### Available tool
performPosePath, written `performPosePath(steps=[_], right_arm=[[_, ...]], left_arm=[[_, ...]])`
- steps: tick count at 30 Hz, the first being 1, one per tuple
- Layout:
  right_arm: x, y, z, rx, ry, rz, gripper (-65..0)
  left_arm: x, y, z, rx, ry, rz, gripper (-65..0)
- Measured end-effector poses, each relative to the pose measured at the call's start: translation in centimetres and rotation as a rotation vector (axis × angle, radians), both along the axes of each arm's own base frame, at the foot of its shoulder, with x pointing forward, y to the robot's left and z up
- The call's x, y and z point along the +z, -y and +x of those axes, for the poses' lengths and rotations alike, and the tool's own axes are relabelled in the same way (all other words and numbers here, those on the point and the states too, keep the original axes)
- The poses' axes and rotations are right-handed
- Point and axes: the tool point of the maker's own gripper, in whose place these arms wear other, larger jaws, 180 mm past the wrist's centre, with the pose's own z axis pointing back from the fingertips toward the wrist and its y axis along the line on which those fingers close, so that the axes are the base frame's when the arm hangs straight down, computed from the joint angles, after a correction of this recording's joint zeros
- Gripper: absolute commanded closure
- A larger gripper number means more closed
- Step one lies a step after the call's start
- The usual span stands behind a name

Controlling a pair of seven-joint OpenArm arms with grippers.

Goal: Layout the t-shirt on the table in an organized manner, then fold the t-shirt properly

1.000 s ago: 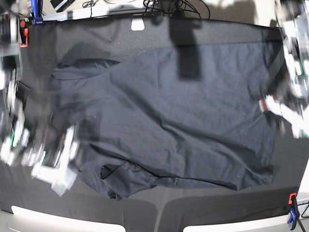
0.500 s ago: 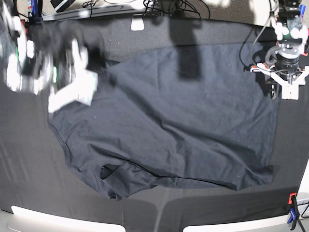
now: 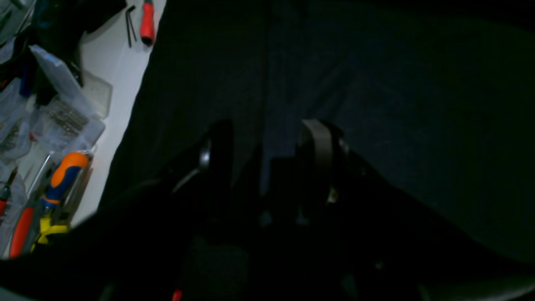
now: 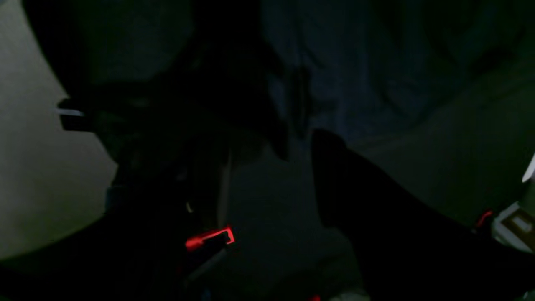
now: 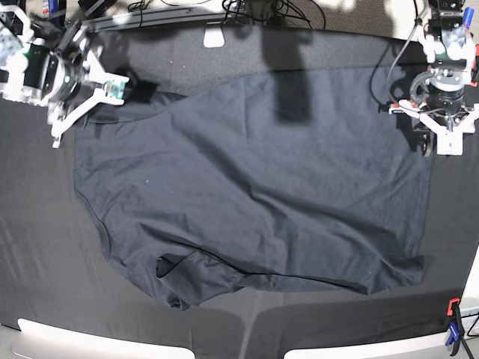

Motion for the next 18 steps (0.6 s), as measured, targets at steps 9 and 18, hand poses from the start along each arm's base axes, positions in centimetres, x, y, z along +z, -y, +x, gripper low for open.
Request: performPosePath(steps=[9, 18], right_arm=[[-2.3, 1.3, 0.6, -0.018, -0.006, 0.043, -29.1], [-2.8, 0.1, 0.7, 0.001, -0.007, 0.135, -3.7]], left_arm=[[0.0, -0.1, 0.0, 0.002, 0.001, 0.001, -23.0], [0.0, 0.0, 0.0, 0.002, 0.001, 0.000, -23.0]])
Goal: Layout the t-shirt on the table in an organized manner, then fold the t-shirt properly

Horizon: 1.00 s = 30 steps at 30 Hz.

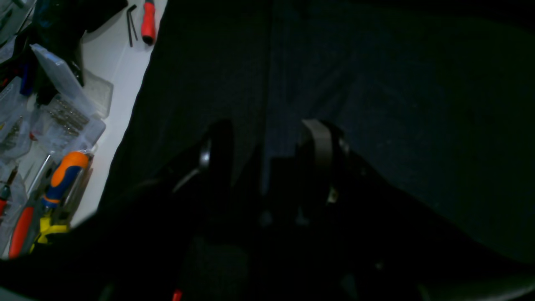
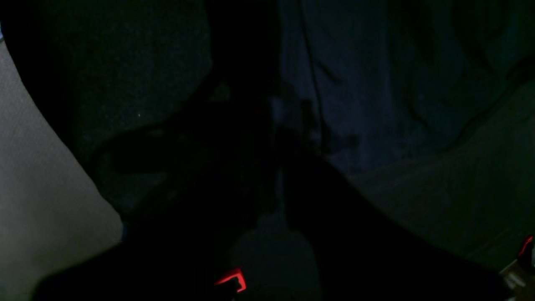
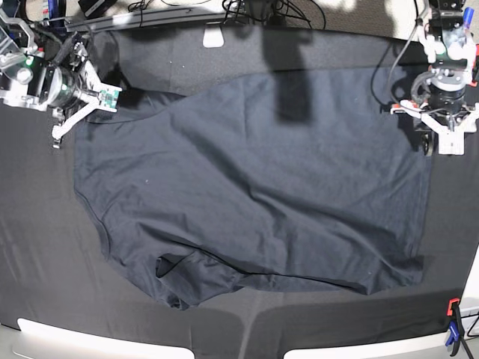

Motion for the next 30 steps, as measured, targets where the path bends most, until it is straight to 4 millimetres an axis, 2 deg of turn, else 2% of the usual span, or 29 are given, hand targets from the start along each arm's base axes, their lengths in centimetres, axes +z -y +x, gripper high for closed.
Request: performPosePath(steps=[2, 6, 9, 12, 15, 19, 22, 26, 30], right_arm=[[-0.2, -0.5, 0.0, -0.006, 0.004, 0.016, 0.0], [0.3, -3.0, 1.8, -0.029, 0.067, 0.115, 0.0], [2.2, -5.2, 5.4, -0.061, 0.186, 0.211, 0.0], [3.4, -5.7, 8.9, -0.113, 0.269, 0.262, 0.0], [2.5, -4.8, 11.8, -0.205, 0.286, 0.284, 0.0], [0.3, -3.8, 14.8, -0.335, 0.265, 0.313, 0.0], [-0.8, -4.2, 16.9, -0.411, 0.258, 0.360, 0.0], [-0.9, -5.2, 20.3, -0.508, 0.278, 0.422, 0.0], [-0.8, -6.2, 22.3, -0.540, 0.275, 0.453, 0.0]], left_arm=[[0.0, 0.0, 0.0, 0.000, -0.001, -0.001, -23.0], [0.0, 0.0, 0.0, 0.000, -0.001, 0.000, -23.0], [0.0, 0.0, 0.0, 0.000, -0.001, 0.000, -23.0], [0.0, 0.0, 0.0, 0.000, 0.000, 0.001, -23.0], [0.0, 0.0, 0.0, 0.001, 0.000, 0.000, -23.0], [-0.1, 0.1, 0.0, 0.002, 0.003, -0.024, -23.0], [0.0, 0.1, 0.0, 0.001, 0.003, -0.022, -23.0], [-0.1, 0.1, 0.0, 0.001, 0.003, -0.023, -23.0], [0.0, 0.1, 0.0, 0.001, 0.003, -0.023, -23.0]])
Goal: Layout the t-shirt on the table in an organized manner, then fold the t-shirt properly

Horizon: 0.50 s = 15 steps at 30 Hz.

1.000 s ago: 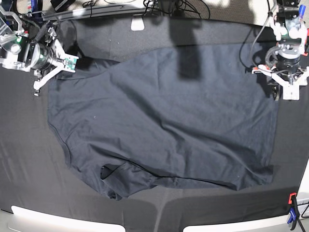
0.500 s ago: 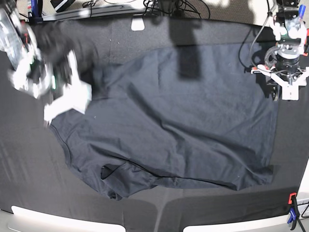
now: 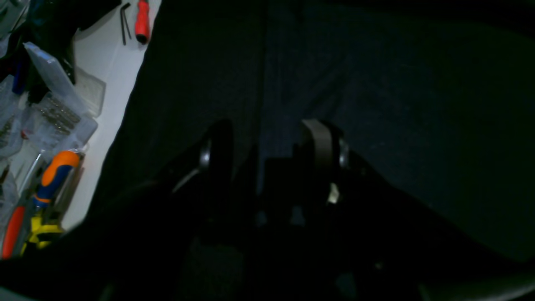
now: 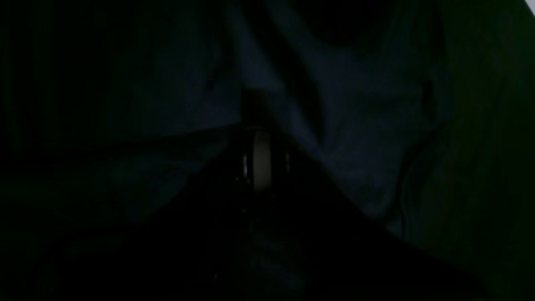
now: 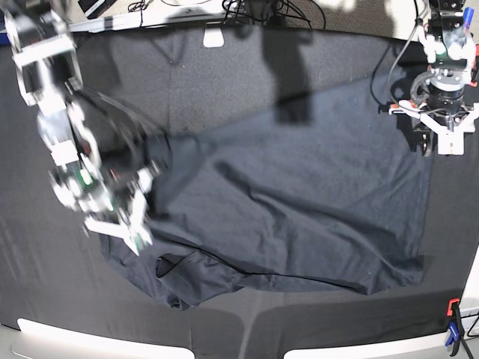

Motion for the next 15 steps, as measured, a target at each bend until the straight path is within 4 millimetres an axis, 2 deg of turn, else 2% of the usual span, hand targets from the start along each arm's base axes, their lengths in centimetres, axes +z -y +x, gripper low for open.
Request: performPosePath(steps=[2, 3, 5, 7, 12, 15], right_arm=[[0.1, -0.4, 0.6, -0.005, 0.001, 0.010, 0.0], [0.3, -0.5, 0.8, -0.006, 0.001, 0.009, -2.3], [0.8, -0.5, 1.1, -0.011, -0.014, 0.016, -10.9], [1.1, -0.4, 1.0, -0.031, -0.062, 0.028, -16.1], [3.7, -0.6, 1.8, 0.007, -0.031, 0.033, -16.4], [4.1, -0.5, 1.5, 0.023, -0.058, -0.009, -16.3]], left_arm=[[0.0, 0.0, 0.0, 0.000, 0.000, 0.000, -23.0], [0.0, 0.0, 0.0, 0.000, 0.000, -0.001, -23.0], [0.0, 0.0, 0.0, 0.000, 0.000, -0.001, -23.0], [0.0, 0.0, 0.0, 0.000, 0.000, -0.001, -23.0], [0.0, 0.0, 0.0, 0.000, 0.000, -0.001, -23.0], [0.0, 0.0, 0.0, 0.000, 0.000, 0.000, -23.0]])
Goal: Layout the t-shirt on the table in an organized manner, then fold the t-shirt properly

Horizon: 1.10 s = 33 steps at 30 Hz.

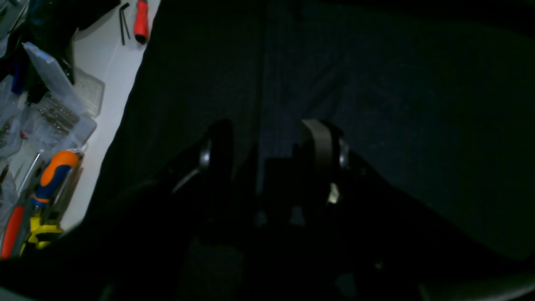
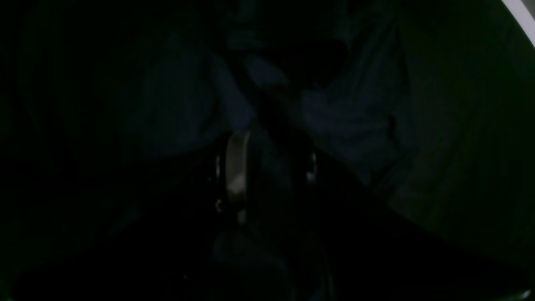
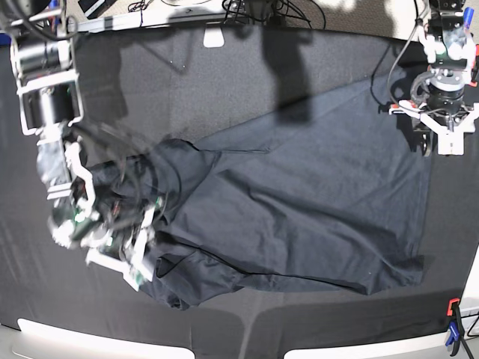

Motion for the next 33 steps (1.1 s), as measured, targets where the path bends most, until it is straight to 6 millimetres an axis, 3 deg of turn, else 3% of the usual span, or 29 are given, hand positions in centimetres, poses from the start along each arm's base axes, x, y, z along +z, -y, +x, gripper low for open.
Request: performPosePath(steps=[5, 7, 11, 16, 18, 26, 30, 33], right_arm=[[-0.8, -1.8, -4.0, 0.138, -0.149, 0.028, -16.3], [-1.3, -0.6, -5.5, 0.132, -0.229, -0.007, -16.4], [-1.9, 3.1, -6.4, 0.078, -0.271, -0.070, -17.0], [-3.4, 7.4, -7.3, -0.038, -0.348, -0.098, -33.9], [-3.8, 8.6, -7.4, -0.135, -0.369, -0.069, -36.7], [-6.1, 8.1, -8.5, -0.189, -0.465, 0.054, -36.7], [-7.9, 8.0, -8.6, -0.229, -0.479, 0.109, -36.6], [-8.1, 7.8, -8.3, -0.236, -0.470, 0.127, -36.6]], left_arm=[[0.0, 0.0, 0.0, 0.000, 0.000, -0.001, -23.0], [0.0, 0.0, 0.0, 0.000, 0.000, 0.000, -23.0], [0.0, 0.0, 0.0, 0.000, 0.001, 0.000, -23.0], [0.0, 0.0, 0.0, 0.000, 0.000, 0.000, -23.0], [0.0, 0.0, 0.0, 0.000, 0.000, 0.000, -23.0], [0.0, 0.0, 0.0, 0.000, 0.000, 0.000, -23.0], [0.0, 0.0, 0.0, 0.000, 0.000, 0.000, -23.0], [0.0, 0.0, 0.0, 0.000, 0.001, 0.000, -23.0]])
